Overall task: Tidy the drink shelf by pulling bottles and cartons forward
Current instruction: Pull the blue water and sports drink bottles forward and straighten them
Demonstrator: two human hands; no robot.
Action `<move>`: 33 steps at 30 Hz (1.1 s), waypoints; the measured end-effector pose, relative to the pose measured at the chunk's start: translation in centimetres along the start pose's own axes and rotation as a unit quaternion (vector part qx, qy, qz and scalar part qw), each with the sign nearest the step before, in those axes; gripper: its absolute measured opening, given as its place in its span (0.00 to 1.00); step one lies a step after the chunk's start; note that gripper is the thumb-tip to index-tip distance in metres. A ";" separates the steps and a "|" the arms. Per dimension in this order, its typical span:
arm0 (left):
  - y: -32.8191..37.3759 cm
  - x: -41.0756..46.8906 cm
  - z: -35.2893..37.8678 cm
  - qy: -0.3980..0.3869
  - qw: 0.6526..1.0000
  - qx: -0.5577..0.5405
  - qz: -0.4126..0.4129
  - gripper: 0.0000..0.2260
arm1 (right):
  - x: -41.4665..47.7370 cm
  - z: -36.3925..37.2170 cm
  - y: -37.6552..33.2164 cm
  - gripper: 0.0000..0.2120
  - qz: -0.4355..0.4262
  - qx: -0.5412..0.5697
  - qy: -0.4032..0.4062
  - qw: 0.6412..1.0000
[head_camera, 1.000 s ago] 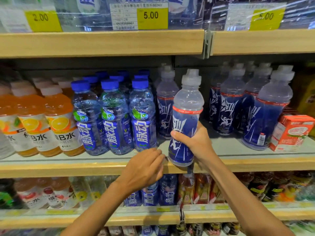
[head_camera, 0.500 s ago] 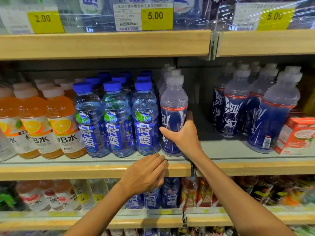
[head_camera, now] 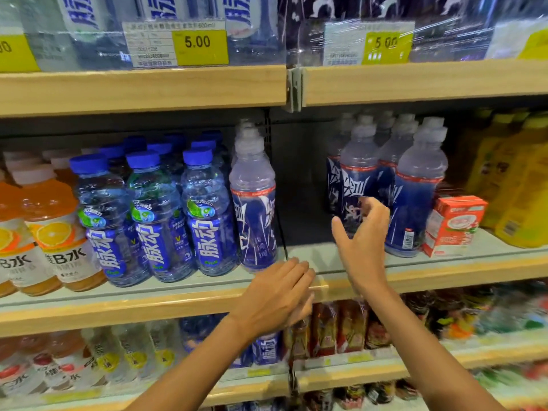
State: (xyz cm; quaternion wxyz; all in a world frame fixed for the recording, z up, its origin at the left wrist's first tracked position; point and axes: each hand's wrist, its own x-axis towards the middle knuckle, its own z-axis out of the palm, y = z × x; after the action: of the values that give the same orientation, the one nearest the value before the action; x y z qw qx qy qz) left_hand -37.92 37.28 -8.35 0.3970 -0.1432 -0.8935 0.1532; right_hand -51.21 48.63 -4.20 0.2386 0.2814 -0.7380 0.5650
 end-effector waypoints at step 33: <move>1.0 1.9 1.6 -0.153 0.988 0.015 -0.033 0.19 | 5.0 2.6 5.3 0.32 0.074 0.052 -0.096 0.991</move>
State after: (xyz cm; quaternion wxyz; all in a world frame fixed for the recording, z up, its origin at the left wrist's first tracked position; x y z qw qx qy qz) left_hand -40.22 38.68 -8.53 0.2623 -0.0827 -0.9456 0.1739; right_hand -58.57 46.44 -5.28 0.1091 0.2905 -0.7459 0.5893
